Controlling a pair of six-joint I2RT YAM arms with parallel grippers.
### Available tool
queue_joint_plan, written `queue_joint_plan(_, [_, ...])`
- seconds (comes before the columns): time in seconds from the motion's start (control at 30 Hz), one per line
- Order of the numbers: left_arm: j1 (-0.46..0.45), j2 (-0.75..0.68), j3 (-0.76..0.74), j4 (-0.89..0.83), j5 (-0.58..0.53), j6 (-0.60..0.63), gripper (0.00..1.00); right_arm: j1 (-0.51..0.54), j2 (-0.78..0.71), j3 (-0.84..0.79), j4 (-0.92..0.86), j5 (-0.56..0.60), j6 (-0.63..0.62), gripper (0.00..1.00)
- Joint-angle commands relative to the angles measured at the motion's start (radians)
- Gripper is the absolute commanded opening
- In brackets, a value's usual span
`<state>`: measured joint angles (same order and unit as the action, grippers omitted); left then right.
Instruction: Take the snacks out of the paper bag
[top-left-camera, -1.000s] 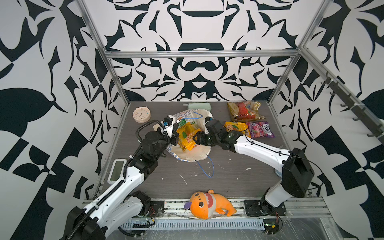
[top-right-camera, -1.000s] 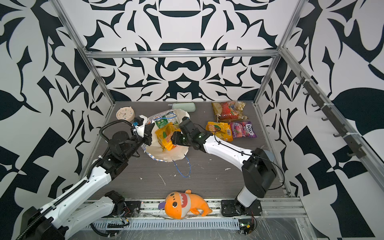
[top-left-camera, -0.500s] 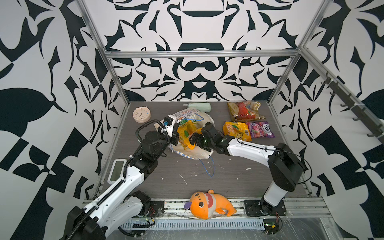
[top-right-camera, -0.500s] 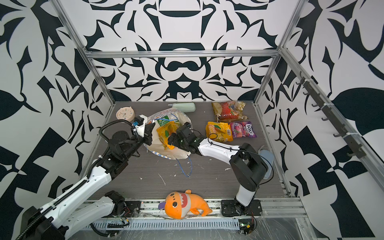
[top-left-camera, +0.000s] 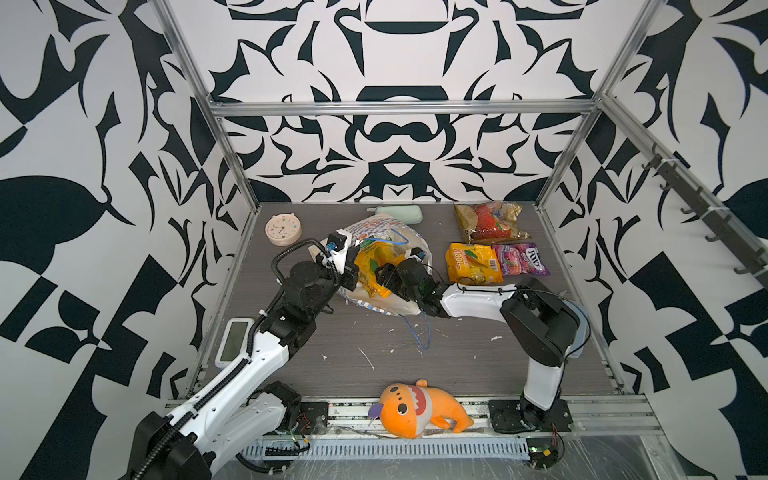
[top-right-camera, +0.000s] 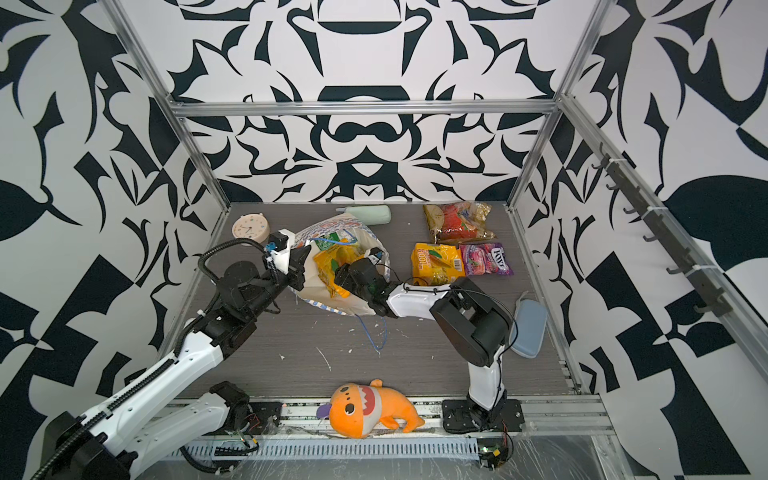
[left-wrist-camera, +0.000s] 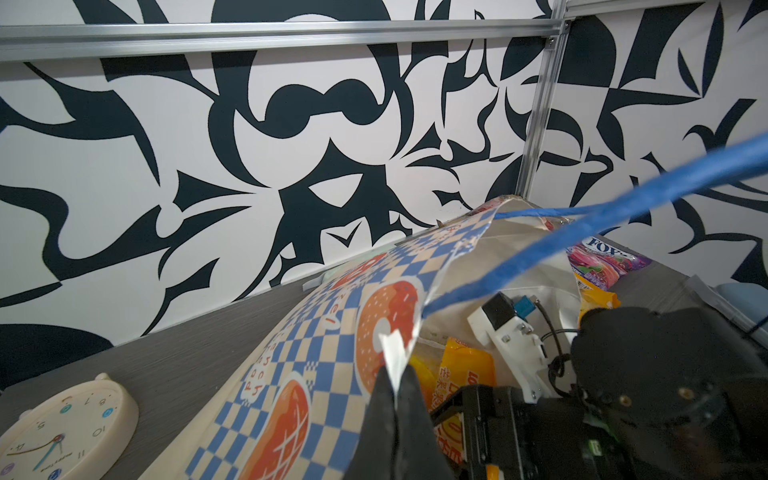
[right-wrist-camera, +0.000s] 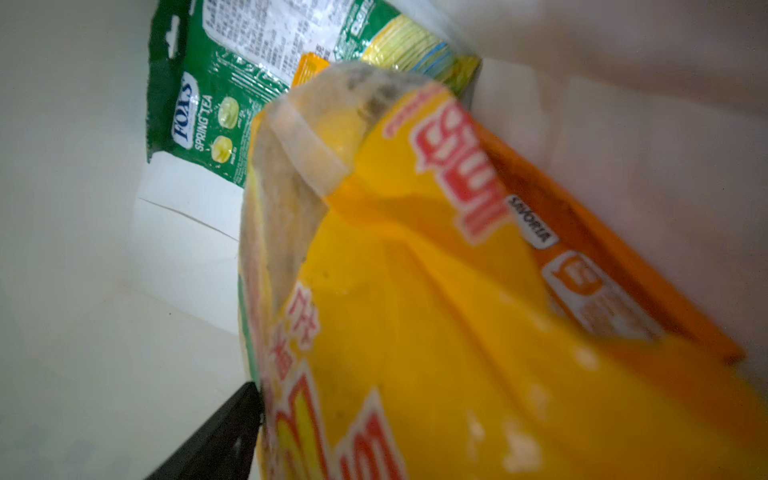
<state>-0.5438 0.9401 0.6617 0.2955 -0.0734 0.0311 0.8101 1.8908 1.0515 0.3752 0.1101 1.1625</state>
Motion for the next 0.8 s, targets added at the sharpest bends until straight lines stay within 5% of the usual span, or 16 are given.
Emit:
queue_joint_plan(0.0, [0.001,0.001,0.018,0.006,0.005,-0.022,0.0,0.006,0.006,0.031,0.136,0.065,0.014,0.83])
queue_joint_plan(0.27, [0.001,-0.018,0.018,-0.007,0.005,-0.016,0.0,0.008,0.074,0.075,0.268,0.132,-0.04,0.7])
queue_joint_plan(0.6, [0.001,-0.019,0.011,0.004,0.006,-0.016,0.0,0.006,0.117,0.131,0.295,0.138,-0.084,0.07])
queue_joint_plan(0.77, [0.001,-0.017,0.01,0.001,0.002,-0.016,0.0,0.001,0.122,0.15,0.319,0.093,-0.105,0.0])
